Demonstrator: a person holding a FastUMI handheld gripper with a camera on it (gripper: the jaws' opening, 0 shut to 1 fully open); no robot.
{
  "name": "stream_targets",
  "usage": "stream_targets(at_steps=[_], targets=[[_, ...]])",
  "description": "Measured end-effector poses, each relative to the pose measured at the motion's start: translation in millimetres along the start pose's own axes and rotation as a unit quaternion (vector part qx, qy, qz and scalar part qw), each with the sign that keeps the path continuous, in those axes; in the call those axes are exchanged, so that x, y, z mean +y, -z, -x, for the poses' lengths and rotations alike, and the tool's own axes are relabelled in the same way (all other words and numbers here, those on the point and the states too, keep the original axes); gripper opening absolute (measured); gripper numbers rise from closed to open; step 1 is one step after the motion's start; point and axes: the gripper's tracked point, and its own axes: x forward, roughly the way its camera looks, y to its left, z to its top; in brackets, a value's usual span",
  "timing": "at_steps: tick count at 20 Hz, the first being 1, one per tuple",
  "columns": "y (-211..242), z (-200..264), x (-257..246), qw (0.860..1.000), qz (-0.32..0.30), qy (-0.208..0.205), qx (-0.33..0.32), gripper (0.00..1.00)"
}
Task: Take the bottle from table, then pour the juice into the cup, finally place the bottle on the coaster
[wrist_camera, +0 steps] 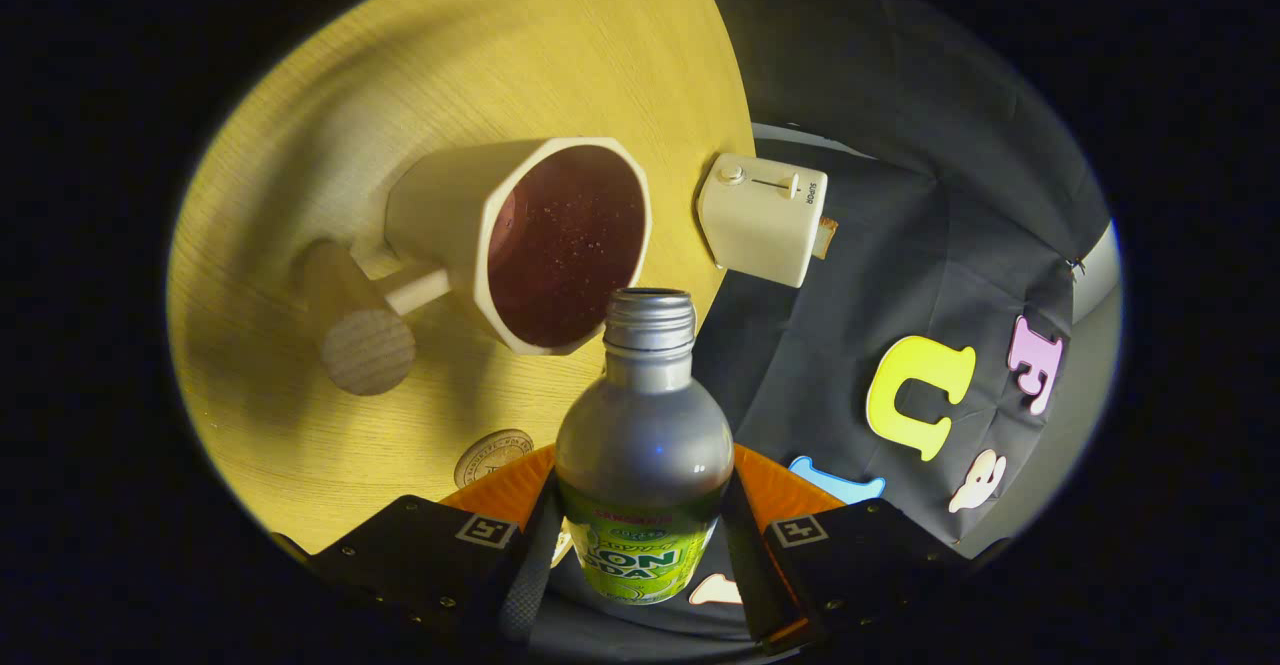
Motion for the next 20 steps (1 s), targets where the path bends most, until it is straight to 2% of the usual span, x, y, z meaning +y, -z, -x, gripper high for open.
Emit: stream_targets(at_steps=[7,13,16,20], targets=[[4.2,1.2,12.8,0.996,-0.086,-0.025,-0.019,0.77],[19.6,3.8,13.1,0.984,-0.175,-0.029,-0.025,0.77],[21.5,8.1,15.7,0.970,-0.237,-0.035,-0.033,0.77],[25.2,10.4,15.6,0.941,-0.332,-0.047,-0.035,0.77]])
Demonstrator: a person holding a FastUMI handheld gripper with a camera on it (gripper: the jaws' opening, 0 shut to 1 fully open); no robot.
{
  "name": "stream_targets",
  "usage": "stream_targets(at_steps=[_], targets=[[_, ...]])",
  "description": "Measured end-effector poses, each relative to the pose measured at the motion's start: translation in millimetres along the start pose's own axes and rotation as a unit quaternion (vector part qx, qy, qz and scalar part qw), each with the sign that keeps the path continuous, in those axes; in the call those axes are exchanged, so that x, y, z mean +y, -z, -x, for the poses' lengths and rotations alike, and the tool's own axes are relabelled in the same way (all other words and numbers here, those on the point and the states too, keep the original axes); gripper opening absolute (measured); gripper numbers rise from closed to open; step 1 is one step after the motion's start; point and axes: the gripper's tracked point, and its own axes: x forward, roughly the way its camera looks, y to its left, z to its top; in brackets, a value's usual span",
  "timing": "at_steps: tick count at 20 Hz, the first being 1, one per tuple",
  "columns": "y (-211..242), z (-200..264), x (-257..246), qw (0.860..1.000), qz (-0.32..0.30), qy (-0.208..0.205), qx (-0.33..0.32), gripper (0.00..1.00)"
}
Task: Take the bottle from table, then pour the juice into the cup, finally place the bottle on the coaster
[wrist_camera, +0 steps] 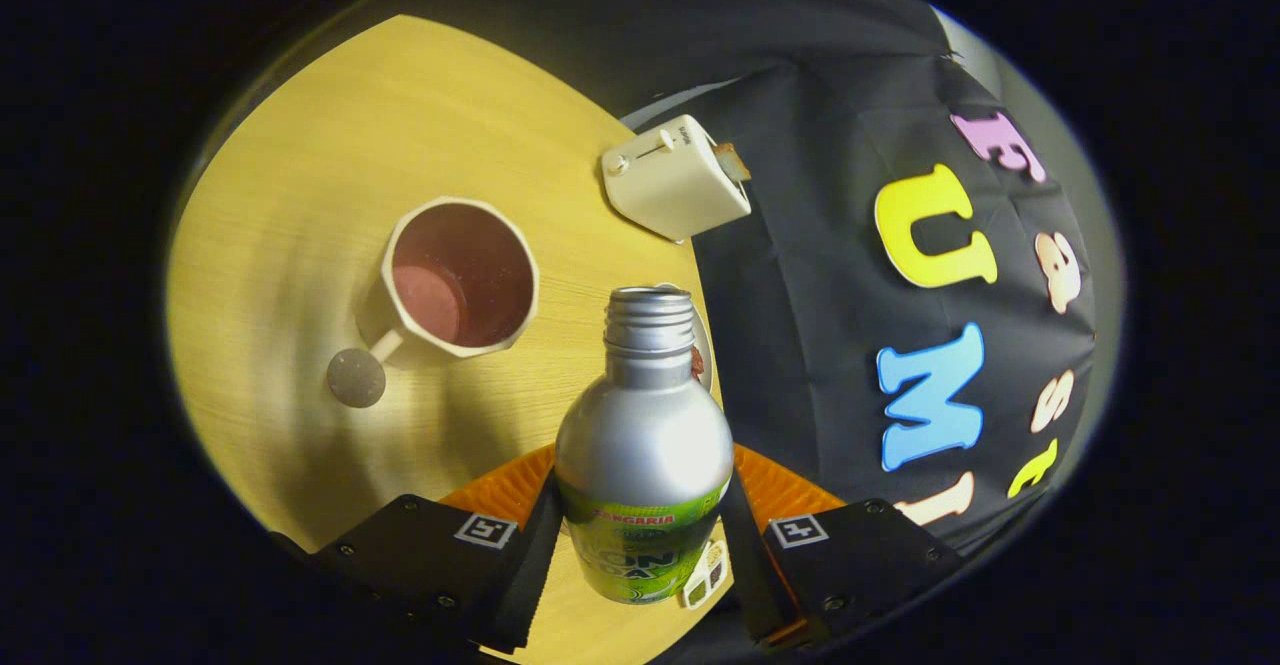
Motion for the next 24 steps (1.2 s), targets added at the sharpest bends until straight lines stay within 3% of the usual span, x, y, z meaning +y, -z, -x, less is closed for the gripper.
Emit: stream_targets(at_steps=[5,9,15,18,21,24], targets=[[12.8,2.5,-7.1,0.992,-0.129,-0.008,-0.003,0.77],[26.3,2.4,-16.1,0.971,-0.239,-0.004,-0.008,0.77],[39.3,10.3,-37.9,0.917,-0.396,0.023,-0.042,0.77],[47.3,15.2,-56.8,0.883,-0.463,0.041,-0.067,0.77],[42.9,24.1,-73.3,0.854,-0.506,0.050,-0.110,0.77],[41.6,32.0,-84.9,0.836,-0.528,0.056,-0.142,0.77]])
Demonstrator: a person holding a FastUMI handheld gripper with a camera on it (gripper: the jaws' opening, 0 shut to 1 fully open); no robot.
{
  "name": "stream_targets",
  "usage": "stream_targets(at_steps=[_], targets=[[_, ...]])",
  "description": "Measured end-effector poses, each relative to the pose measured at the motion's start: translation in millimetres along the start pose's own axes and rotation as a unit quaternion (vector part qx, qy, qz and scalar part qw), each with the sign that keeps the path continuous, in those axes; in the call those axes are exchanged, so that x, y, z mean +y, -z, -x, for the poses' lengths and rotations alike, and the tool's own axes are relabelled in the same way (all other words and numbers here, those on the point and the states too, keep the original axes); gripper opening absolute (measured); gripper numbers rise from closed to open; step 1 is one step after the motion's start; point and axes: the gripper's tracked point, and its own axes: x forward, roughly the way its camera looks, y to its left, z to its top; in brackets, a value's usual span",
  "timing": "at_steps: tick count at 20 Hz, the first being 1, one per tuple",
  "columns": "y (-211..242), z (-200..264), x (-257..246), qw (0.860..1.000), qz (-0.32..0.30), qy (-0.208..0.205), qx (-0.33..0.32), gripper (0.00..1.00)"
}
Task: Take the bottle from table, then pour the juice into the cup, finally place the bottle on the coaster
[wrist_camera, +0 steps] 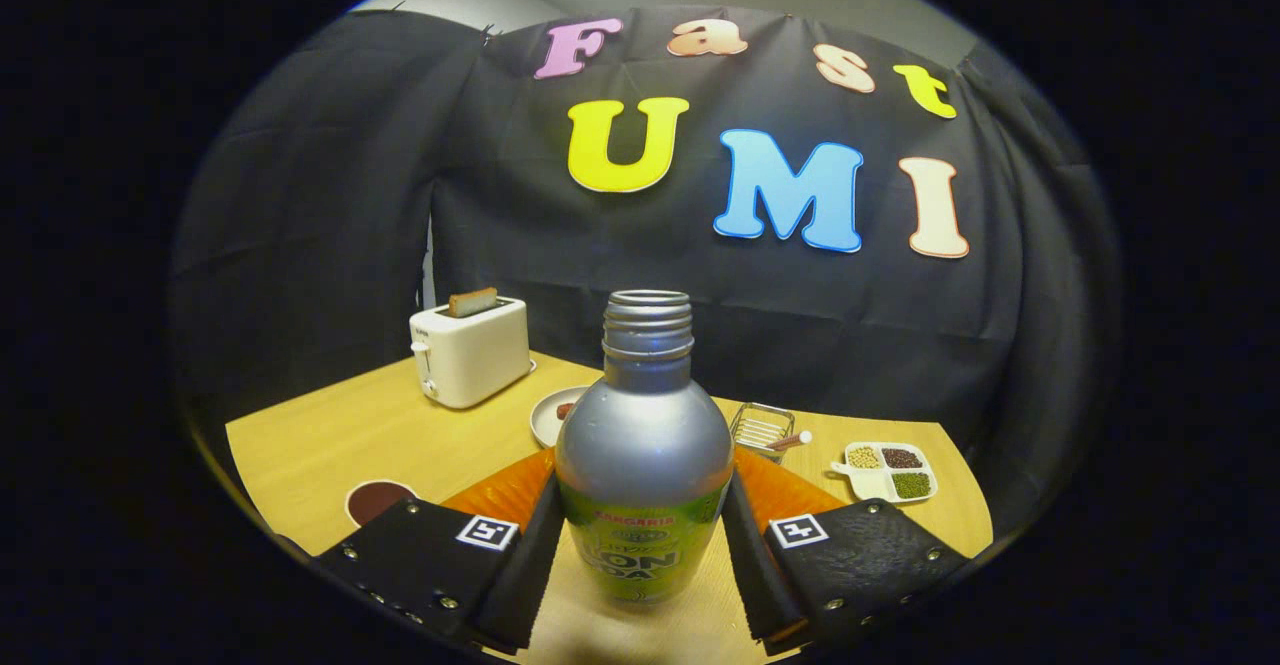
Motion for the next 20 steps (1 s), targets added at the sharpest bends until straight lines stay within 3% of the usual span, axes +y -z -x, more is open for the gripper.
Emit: stream_targets(at_steps=[11,20], targets=[[-11.2,-15.2,-25.3,0.998,-0.057,-0.006,-0.030,0.77],[13.4,-48.9,-32.5,0.998,-0.065,-0.008,-0.025,0.77]])
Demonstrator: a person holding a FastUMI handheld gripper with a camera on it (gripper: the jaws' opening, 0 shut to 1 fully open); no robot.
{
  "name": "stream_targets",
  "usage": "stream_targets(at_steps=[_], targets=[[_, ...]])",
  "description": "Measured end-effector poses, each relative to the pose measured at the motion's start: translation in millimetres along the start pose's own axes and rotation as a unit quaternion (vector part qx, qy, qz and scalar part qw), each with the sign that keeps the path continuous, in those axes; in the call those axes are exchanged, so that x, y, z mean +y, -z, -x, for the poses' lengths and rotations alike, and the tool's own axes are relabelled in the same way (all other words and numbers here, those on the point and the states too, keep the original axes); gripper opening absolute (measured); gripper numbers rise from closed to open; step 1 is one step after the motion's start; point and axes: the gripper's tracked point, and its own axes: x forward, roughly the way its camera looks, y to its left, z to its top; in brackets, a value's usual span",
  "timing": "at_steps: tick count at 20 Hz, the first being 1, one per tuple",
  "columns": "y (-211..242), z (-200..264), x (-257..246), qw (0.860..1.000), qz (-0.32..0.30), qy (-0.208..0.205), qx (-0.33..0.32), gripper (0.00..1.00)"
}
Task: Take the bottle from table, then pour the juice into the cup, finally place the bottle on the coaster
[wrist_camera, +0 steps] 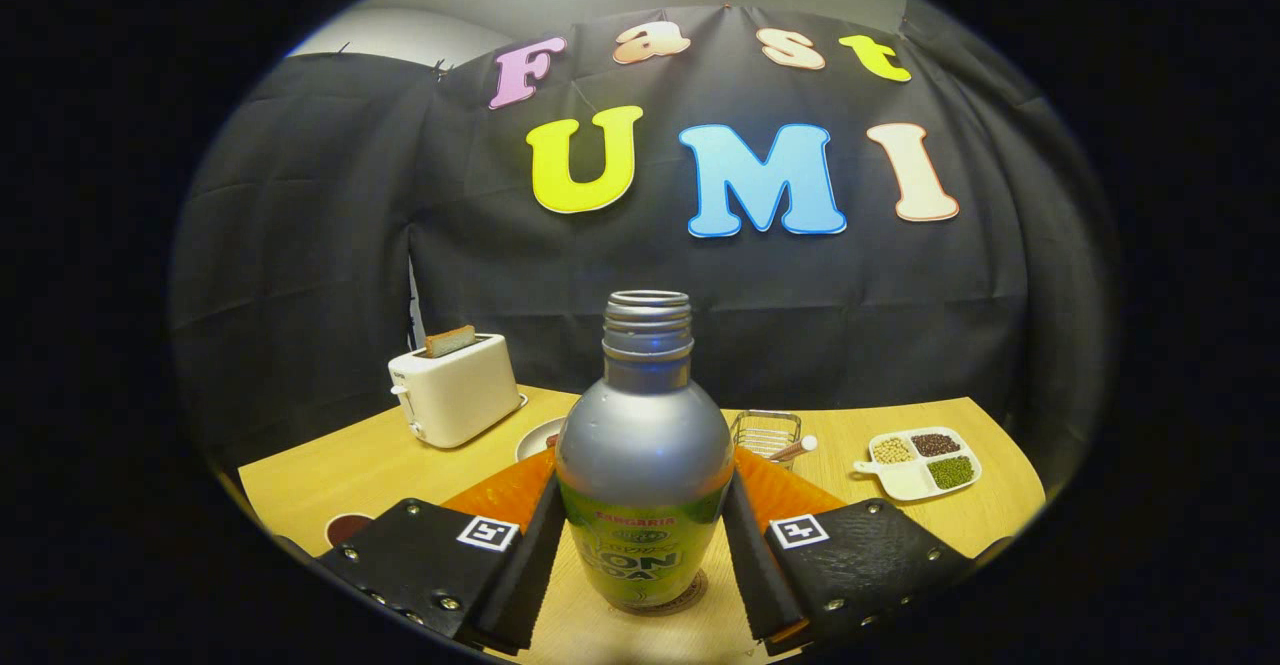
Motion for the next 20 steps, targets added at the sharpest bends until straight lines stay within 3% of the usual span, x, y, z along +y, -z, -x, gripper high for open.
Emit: stream_targets(at_steps=[7,20], targets=[[46.8,-30.8,-1.9,1.000,-0.001,-0.005,0.027,0.77],[74.6,-40.3,-6.8,1.000,-0.007,0.008,0.027,0.80]])
